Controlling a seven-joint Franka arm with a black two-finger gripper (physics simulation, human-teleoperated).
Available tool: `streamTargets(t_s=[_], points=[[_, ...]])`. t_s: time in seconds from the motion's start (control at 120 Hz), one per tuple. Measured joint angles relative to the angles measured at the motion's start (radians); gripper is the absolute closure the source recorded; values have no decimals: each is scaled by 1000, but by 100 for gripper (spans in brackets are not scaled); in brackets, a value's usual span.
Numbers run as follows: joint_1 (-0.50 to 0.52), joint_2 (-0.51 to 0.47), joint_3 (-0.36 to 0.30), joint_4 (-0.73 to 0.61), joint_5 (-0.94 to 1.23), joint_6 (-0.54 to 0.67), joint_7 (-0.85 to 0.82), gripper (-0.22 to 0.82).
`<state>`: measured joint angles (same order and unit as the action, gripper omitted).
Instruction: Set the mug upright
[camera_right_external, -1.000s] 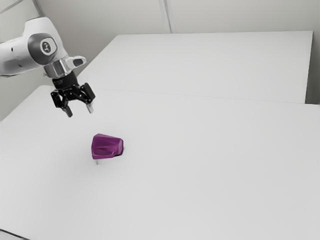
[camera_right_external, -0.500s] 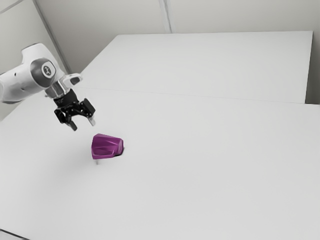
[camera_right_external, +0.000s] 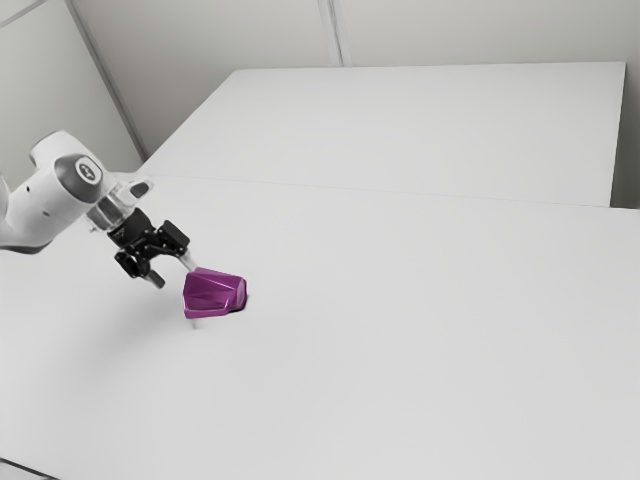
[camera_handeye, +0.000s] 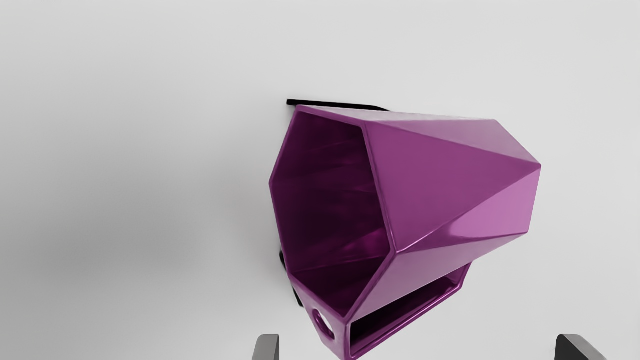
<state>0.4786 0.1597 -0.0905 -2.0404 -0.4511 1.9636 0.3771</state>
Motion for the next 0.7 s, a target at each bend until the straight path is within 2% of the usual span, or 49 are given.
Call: streamTargets(t_s=[0.7], points=[[29, 88, -2, -36, -313, 41, 287, 0]])
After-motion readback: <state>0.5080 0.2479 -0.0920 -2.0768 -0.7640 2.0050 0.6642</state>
